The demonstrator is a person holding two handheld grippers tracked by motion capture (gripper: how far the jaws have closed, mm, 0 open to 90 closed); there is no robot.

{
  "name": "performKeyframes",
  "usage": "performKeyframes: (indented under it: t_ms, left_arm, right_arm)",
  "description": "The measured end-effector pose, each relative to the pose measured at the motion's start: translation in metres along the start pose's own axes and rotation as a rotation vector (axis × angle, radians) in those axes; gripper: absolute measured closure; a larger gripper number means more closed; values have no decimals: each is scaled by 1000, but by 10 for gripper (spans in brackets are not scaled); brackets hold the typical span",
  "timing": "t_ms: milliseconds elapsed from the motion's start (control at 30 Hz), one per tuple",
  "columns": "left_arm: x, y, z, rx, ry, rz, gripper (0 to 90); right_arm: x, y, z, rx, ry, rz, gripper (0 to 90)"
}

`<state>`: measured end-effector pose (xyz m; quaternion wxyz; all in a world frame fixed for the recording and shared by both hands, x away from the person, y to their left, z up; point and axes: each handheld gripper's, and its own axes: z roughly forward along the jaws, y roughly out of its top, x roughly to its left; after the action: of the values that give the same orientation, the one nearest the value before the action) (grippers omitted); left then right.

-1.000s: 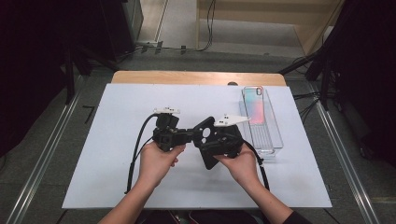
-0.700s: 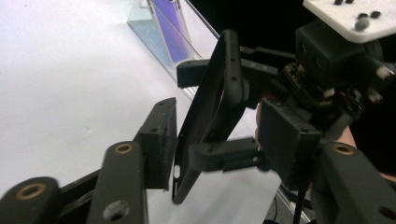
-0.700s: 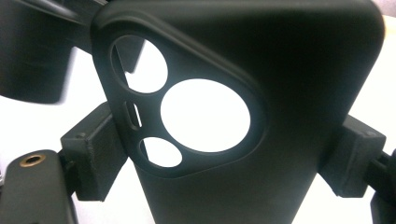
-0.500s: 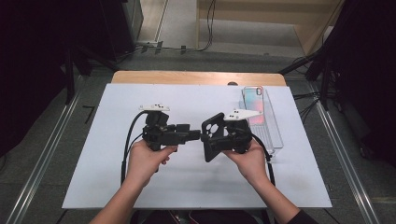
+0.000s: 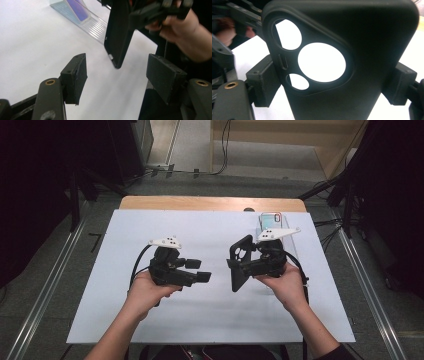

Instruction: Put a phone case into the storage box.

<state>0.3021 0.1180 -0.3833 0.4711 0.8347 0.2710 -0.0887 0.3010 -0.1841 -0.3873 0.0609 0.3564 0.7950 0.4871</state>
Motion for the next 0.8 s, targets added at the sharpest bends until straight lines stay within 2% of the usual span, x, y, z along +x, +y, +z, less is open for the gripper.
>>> performKeyframes:
  t_ms: [33, 100, 267, 333, 433, 500, 667, 800]
  left_arm:
    - [2, -2, 1, 18, -33, -5, 335]
    - [6, -8, 1, 28, -78, 14, 334]
    - [11, -22, 1, 39, -83, 67, 334]
    - [14, -28, 0, 43, -87, 75, 332]
    - [16, -37, -2, 45, -75, 105, 332]
    - [16, -42, -4, 50, -79, 119, 332]
    - [19, -52, -7, 56, -76, 122, 332]
    - [21, -58, -11, 51, -57, 113, 331]
  right_arm:
    - [-1, 0, -3, -3, 4, -7, 136]
    - [-3, 2, -8, -1, 16, -22, 136]
    - [-8, 4, -20, -12, 33, -44, 136]
    - [-10, 5, -25, -14, 40, -55, 136]
    - [-14, 5, -33, -16, 24, -72, 136]
    - [-17, 5, -38, -21, 16, -62, 135]
    - [-27, 5, -53, -45, -26, -33, 136]
    - [-40, 5, -67, -84, -108, 7, 136]
